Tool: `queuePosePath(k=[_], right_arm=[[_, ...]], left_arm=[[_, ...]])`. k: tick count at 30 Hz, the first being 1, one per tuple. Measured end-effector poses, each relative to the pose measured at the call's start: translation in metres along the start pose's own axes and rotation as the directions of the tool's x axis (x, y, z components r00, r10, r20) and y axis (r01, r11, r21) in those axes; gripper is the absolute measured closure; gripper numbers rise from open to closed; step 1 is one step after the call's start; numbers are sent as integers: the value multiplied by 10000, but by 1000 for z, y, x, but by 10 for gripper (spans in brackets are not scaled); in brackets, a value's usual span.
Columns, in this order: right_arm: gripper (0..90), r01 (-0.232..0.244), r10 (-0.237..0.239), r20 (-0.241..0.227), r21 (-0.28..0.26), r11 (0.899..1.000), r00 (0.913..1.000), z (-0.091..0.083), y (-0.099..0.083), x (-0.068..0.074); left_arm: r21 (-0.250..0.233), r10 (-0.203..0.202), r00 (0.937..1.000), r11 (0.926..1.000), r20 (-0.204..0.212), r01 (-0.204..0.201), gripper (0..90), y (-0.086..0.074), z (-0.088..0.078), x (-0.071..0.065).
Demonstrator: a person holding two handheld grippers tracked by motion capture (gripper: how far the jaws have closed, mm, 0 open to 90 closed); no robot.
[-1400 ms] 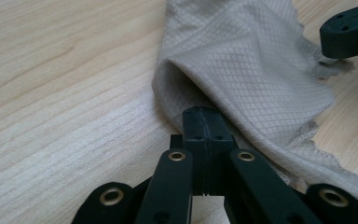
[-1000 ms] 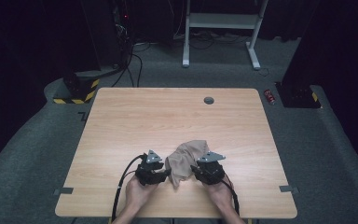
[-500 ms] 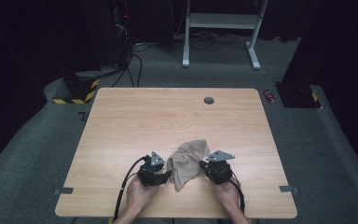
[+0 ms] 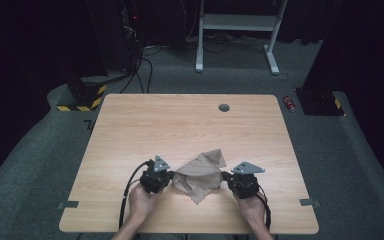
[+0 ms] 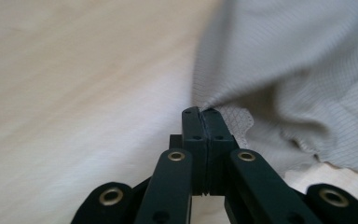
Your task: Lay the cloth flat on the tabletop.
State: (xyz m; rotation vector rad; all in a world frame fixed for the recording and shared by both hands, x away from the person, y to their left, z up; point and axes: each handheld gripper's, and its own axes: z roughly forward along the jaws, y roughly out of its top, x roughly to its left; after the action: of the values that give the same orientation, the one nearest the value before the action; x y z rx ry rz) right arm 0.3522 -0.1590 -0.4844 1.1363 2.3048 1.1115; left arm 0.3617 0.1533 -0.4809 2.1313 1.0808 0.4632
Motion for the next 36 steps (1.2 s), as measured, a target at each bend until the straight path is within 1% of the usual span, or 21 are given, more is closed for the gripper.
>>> queuePosePath(k=[2, 4, 6, 7, 11, 12, 15, 16, 17, 18, 19, 22, 23, 27, 28, 29, 30, 32, 33, 34, 36], right_arm=[[897, 77, -77, -45, -12, 10000, 10000, 1, 2, 2], [894, 87, -86, -119, 76, 9999, 9999, 5, 3, 4], [882, 84, -82, -74, 359, 9993, 9999, 11, 2, 6], [809, -87, 84, 72, 433, 9990, 9999, 15, 1, 6], [766, 81, -85, 160, 241, 9997, 9998, 13, 0, 10], [754, 413, -414, 112, 76, 9991, 9991, 9, 2, 17], [754, 598, -600, -117, -95, 9982, 9981, 6, 3, 23], [752, 806, -809, -491, -80, 9967, 9955, 8, 4, 31], [752, 806, -809, -491, -80, 9967, 9955, 8, 4, 31], [738, 1052, -1039, -825, 117, 9944, 9912, 15, 4, 40], [728, 1132, -1109, -944, 201, 9934, 9893, 19, 4, 43], [680, 1373, -1300, -1286, 491, 9893, 9831, 35, 4, 56], [680, 1373, -1300, -1286, 491, 9893, 9831, 35, 4, 56], [653, 1646, -1520, -1403, 828, 9829, 9784, 50, 5, 66], [660, 1757, -1622, -1368, 932, 9800, 9772, 52, 5, 67], [699, 1863, -1705, -1411, 1072, 9766, 9752, 55, 4, 68], [787, 1993, -1822, -1460, 1129, 9734, 9724, 57, 3, 69], [887, 2136, -1960, -1470, 1149, 9701, 9695, 56, 2, 70], [887, 2136, -1960, -1470, 1149, 9701, 9695, 56, 2, 70], [898, 2322, -2150, -1450, 1146, 9659, 9658, 54, 1, 71], [900, 2366, -2189, -1504, 1120, 9651, 9641, 52, 1, 71]], left_arm=[[40, -47, 9999, 10000, -141, 48, 893, 2, -2, 7], [200, -60, 9995, 9998, -303, 66, 872, 1, 1, 8], [343, -108, 9995, 9993, -281, 117, 724, -4, 5, 4], [270, -62, 9996, 9996, -288, 70, 630, -8, 4, 0], [98, -126, 9994, 9999, -311, 129, 556, -15, -4, -5], [-51, -193, 9994, 9998, -297, 192, 553, -20, -11, -9], [-15, -169, 9998, 9999, -125, 169, 560, -25, -15, -13], [148, -16, 9999, 9999, 128, 14, 565, -30, -16, -17], [148, -16, 9999, 9999, 128, 14, 567, -30, -16, -17], [433, 38, 9990, 9990, 453, -57, 568, -33, -12, -22], [602, 1, 9982, 9982, 605, -37, 568, -35, -9, -25], [914, 2, 9976, 9958, 697, -66, 568, -37, 2, -28], [914, 2, 9976, 9958, 697, -66, 571, -37, 2, -28], [892, 326, 9986, 9953, 422, -363, 627, -33, 8, -31], [897, 536, 9981, 9944, 304, -561, 627, -31, 9, -31], [892, 521, 9981, 9945, 318, -547, 651, -31, 10, -31], [885, 513, 9984, 9946, 256, -534, 710, -29, 12, -29], [985, 527, 9985, 9937, 166, -541, 800, -26, 13, -26], [985, 527, 9985, 9937, 166, -541, 841, -26, 13, -26], [1066, 616, 9980, 9923, 121, -626, 869, -23, 15, -23], [1191, 755, 9971, 9900, 47, -755, 882, -20, 17, -22]])
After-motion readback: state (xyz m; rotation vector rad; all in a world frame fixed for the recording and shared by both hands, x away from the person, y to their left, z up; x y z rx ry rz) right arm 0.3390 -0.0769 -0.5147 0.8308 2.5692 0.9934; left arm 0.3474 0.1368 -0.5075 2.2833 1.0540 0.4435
